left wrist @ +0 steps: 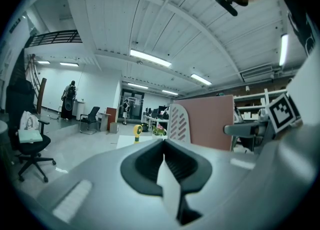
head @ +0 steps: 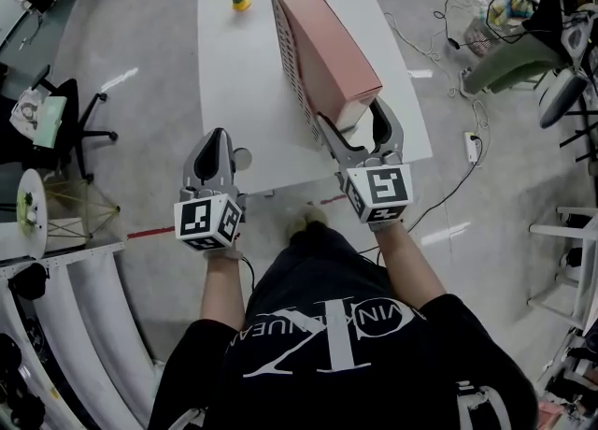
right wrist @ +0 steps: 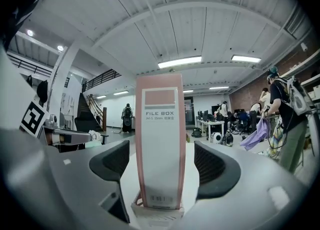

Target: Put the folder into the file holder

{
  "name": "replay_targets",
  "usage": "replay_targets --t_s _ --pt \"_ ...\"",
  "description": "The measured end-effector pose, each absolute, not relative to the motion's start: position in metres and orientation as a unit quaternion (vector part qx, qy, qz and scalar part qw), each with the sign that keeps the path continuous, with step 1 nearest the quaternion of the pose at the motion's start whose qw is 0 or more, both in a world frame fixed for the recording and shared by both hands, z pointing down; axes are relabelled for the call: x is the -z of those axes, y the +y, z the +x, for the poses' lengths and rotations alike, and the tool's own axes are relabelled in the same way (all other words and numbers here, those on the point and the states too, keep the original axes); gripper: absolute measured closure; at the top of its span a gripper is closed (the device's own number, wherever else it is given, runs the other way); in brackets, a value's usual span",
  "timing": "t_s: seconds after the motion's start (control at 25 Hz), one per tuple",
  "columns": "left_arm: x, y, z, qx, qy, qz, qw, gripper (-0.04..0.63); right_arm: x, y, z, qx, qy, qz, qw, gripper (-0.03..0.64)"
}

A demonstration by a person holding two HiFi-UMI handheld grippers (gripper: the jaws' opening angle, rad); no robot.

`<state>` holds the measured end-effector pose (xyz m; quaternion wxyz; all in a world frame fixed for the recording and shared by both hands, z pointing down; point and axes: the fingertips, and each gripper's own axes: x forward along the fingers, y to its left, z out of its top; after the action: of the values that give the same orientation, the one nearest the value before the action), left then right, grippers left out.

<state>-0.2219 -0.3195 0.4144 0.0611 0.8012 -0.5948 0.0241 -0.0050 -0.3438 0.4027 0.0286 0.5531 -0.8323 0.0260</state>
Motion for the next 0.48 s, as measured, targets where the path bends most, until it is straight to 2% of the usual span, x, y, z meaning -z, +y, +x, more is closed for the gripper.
replay_targets --t_s 0.36,0.48 --pt "-0.415 -0.314 -0.203 -0.024 -0.584 0.809 0.064 0.595 -0.402 -0.328 0.013 -0.03 -0.828 0.559 0.029 0.223" --pt "-0.416 -0.312 -0.196 -0.023 -0.58 0.812 0.065 0.595 -0.403 -0.322 0.02 -0.03 -0.83 0.557 0.029 0.26"
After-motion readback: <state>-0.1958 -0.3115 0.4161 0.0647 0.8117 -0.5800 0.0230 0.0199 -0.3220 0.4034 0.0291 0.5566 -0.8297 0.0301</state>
